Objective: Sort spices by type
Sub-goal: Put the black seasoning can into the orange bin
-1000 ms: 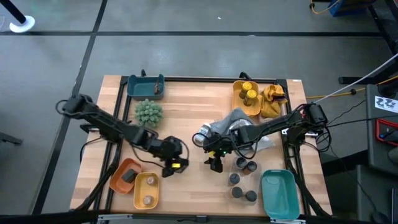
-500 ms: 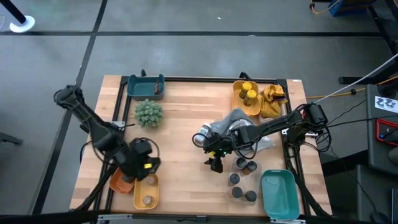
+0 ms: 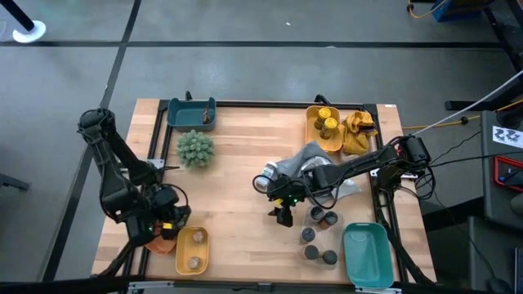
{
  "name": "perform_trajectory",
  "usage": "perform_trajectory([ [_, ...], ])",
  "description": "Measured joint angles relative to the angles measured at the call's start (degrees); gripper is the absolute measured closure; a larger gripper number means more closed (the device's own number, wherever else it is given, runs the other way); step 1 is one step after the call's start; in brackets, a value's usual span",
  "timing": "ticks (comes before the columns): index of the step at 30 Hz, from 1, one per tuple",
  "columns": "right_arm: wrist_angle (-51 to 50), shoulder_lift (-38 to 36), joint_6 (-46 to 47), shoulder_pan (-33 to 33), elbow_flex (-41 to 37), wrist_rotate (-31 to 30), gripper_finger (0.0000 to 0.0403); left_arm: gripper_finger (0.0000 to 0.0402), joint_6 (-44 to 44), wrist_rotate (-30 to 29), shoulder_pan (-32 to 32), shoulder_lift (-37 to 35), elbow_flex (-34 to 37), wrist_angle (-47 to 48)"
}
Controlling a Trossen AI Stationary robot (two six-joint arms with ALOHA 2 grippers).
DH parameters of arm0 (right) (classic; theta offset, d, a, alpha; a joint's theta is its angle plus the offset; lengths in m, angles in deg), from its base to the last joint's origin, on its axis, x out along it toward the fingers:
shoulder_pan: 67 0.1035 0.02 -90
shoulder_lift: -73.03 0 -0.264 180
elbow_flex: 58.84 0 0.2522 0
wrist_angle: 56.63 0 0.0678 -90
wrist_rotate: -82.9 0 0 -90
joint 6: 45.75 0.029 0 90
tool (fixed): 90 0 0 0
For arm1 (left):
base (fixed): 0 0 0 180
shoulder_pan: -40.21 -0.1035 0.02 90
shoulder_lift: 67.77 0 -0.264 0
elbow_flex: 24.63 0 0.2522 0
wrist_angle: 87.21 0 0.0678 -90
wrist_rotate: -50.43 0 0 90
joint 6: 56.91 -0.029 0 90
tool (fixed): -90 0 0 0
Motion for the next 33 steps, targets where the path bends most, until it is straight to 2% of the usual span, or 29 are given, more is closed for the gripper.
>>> perform_trajectory([
  [7, 0.02, 0.0, -0.02, 0.0, 0.0, -0.22, 0.0143, 0.0283, 7.56, -0.26, 3.59, 0.0, 0.0, 6.04],
  [15, 0.0, 0.0, -0.04, 0.0, 0.0, -1.95, 0.0143, 0.0284, 13.2, -1.89, 4.96, 0.0, 0.0, 11.16],
  [22, 0.01, 0.0, -0.04, 0.0, 0.0, -1.97, 0.0143, 0.0284, 14.88, -0.62, 6.54, 0.0, 0.0, 13.02],
  [27, 0.02, 0.0, -0.04, 0.0, 0.0, -1.99, 0.0143, 0.0283, 16.44, 3.12, 7.26, 0.16, 0.0, 14.15],
  [33, 0.02, 0.0, -0.04, 0.0, 0.0, -2.62, 0.0143, 0.0284, 18.11, 3.57, 8.39, 1.48, 0.0, 13.47],
])
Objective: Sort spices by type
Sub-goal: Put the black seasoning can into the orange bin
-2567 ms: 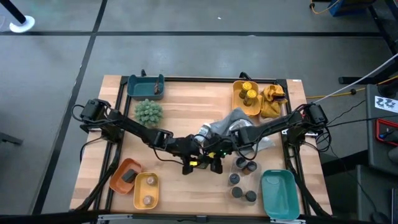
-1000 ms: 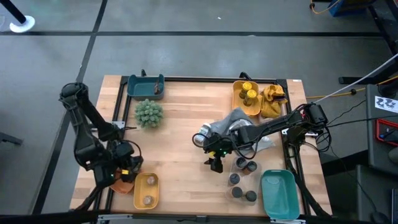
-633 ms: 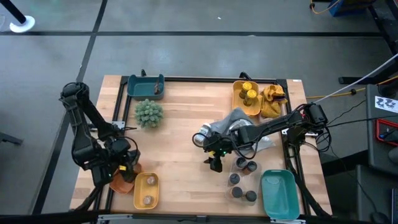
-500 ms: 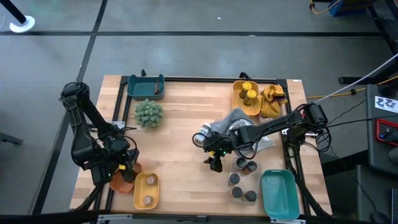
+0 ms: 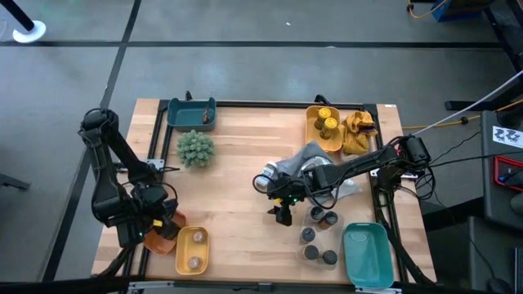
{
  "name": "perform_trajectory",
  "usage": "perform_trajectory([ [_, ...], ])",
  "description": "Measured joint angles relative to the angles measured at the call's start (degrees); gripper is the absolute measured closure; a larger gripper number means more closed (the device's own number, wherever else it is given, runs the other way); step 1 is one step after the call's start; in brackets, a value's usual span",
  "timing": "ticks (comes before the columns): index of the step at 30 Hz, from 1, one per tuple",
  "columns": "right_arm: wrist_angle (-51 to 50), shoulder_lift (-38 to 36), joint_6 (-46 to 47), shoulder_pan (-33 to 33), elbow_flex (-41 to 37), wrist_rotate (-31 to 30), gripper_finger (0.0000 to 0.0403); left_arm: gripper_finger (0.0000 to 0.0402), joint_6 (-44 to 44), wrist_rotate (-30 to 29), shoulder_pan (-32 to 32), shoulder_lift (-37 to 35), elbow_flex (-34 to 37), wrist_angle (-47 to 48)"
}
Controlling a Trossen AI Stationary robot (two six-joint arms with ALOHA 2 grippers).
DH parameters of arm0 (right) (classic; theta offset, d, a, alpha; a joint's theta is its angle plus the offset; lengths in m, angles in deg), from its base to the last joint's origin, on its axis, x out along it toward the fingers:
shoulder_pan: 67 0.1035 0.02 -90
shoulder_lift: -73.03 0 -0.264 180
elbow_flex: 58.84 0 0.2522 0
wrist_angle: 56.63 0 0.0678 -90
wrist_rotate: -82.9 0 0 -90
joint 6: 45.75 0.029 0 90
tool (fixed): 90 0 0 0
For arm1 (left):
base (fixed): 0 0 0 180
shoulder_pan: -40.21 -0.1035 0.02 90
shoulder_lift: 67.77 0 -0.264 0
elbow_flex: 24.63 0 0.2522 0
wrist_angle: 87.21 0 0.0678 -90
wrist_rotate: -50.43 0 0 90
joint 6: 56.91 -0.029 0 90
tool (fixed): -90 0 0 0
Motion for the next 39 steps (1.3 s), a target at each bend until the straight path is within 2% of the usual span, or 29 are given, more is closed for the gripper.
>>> perform_trajectory([
  [23, 0.04, 0.0, -0.02, 0.01, 0.0, -1.05, 0.0143, 0.0275, 2.81, 1.94, 0.28, 13.45, 0.0, -7.42],
  [39, 0.1, 0.0, -0.02, 0.02, -0.02, -1.05, 0.0143, 0.0242, 2.57, 2.88, 0.11, 15.22, 0.02, -11.19],
])
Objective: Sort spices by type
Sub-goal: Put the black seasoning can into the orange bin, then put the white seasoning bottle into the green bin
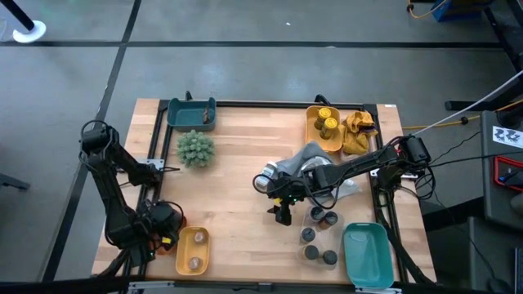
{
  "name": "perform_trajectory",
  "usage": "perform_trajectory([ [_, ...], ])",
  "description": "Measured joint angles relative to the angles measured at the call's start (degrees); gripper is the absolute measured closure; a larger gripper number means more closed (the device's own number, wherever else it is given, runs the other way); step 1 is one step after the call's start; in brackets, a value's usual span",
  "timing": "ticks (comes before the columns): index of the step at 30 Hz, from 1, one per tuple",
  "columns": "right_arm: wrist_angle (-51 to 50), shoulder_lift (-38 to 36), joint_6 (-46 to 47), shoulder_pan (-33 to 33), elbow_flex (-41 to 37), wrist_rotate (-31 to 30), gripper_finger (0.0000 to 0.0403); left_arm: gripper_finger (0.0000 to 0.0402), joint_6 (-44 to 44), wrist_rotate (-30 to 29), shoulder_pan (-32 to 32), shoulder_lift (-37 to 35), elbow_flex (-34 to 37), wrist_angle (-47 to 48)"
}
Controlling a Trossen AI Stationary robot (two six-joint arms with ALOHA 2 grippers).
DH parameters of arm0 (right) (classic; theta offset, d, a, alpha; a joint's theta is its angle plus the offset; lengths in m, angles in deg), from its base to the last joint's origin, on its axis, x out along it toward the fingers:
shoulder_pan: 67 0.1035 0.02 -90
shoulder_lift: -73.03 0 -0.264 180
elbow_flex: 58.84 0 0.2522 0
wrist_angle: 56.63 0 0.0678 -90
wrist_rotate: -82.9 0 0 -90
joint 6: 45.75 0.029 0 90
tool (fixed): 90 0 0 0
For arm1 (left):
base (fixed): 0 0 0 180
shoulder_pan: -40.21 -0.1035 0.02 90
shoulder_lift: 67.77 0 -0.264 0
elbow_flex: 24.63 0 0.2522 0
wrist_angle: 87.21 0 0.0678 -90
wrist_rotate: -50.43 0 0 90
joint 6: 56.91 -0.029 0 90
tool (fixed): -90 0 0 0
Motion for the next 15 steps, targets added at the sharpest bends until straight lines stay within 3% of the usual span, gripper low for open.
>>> perform_trajectory([
  [9, 0.1, 0.0, 0.0, -0.01, 0.0, 0.0, 0.0143, 0.0197, -0.02, 4.01, 0.0, -0.11, 0.0, -0.2],
  [15, 0.13, 0.0, 0.0, 0.01, 0.0, 0.01, 0.0143, 0.0191, -1.54, 4.07, 0.0, -2.33, 0.0, -0.27],
])
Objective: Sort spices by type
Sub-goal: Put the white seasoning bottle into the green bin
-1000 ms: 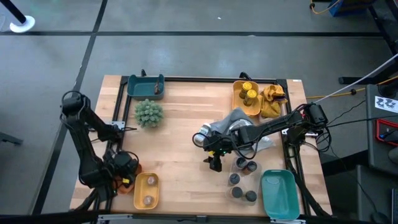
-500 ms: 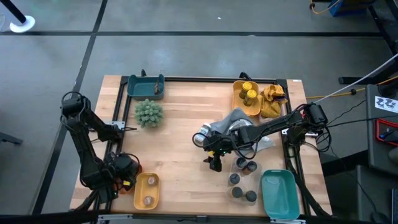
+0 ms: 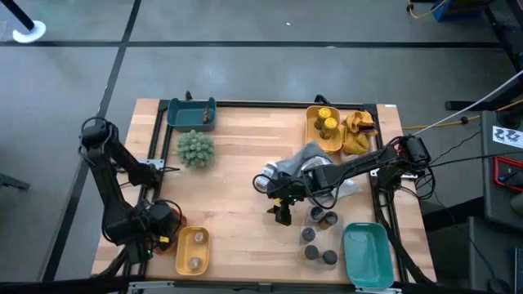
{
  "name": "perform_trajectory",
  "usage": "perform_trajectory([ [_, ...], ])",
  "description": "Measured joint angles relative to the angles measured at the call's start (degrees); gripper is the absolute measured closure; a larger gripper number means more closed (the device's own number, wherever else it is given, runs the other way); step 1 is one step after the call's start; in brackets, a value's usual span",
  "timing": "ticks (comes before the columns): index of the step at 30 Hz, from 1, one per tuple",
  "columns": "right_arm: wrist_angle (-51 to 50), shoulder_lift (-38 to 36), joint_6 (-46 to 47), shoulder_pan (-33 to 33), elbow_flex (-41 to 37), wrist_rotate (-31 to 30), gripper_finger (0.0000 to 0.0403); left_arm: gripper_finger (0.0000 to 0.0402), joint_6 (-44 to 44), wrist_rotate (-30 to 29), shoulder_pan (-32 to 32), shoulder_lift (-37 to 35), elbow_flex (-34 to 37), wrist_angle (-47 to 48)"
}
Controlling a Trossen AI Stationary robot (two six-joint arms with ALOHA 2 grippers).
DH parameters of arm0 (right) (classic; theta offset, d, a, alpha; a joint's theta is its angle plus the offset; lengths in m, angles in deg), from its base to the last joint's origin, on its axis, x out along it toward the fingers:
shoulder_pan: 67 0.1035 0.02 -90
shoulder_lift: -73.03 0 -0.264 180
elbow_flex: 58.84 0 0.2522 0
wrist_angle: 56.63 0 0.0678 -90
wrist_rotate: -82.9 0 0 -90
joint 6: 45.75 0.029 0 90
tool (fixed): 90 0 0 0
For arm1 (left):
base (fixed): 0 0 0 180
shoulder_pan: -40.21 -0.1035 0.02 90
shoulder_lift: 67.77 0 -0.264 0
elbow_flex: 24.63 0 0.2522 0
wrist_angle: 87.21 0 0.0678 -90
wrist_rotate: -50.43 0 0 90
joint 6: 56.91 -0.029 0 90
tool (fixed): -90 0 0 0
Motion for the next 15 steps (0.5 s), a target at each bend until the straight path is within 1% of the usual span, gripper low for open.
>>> perform_trajectory([
  [9, 0.01, 0.0, 0.02, -0.02, 0.0, 0.08, 0.0143, 0.0192, 1.24, -0.3, -0.34, -6.73, 0.0, 0.02],
  [15, -0.69, -1.27, -0.15, -0.02, -0.02, 0.17, 0.0143, 0.0192, 0.75, -5.9, -2.99, -10.05, 0.0, -0.24],
])
